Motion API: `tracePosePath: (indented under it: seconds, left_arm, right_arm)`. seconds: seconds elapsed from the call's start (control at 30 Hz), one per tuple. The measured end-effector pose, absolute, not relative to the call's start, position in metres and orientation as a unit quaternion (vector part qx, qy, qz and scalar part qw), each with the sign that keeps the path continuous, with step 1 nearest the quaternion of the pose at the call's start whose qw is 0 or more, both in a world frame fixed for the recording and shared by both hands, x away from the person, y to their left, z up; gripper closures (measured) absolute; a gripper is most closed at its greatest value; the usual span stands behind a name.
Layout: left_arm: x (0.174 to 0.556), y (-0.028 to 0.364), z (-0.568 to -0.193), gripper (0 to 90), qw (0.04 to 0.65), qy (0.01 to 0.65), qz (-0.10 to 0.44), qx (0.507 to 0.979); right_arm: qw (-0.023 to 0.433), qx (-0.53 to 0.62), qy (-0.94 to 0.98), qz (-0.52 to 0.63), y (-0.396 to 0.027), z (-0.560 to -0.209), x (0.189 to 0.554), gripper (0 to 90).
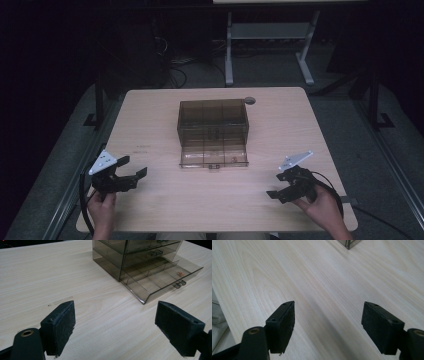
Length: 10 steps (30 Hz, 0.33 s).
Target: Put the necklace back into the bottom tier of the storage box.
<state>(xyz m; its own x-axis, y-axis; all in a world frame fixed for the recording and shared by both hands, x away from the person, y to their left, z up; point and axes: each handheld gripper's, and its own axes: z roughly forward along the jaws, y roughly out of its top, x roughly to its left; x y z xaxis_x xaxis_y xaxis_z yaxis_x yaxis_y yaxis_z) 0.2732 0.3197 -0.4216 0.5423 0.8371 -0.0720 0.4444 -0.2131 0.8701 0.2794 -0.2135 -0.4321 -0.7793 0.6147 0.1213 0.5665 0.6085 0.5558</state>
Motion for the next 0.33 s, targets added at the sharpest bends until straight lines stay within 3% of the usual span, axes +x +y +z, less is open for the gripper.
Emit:
tracePosePath:
  seconds: [0.33]
  left_arm:
    - [0.274,0.318,-0.421,16.3,0.460,0.423,0.213,0.751]
  right_arm:
    - [0.050,0.331,0.891,0.305,-0.211,-0.434,0.266,26.3]
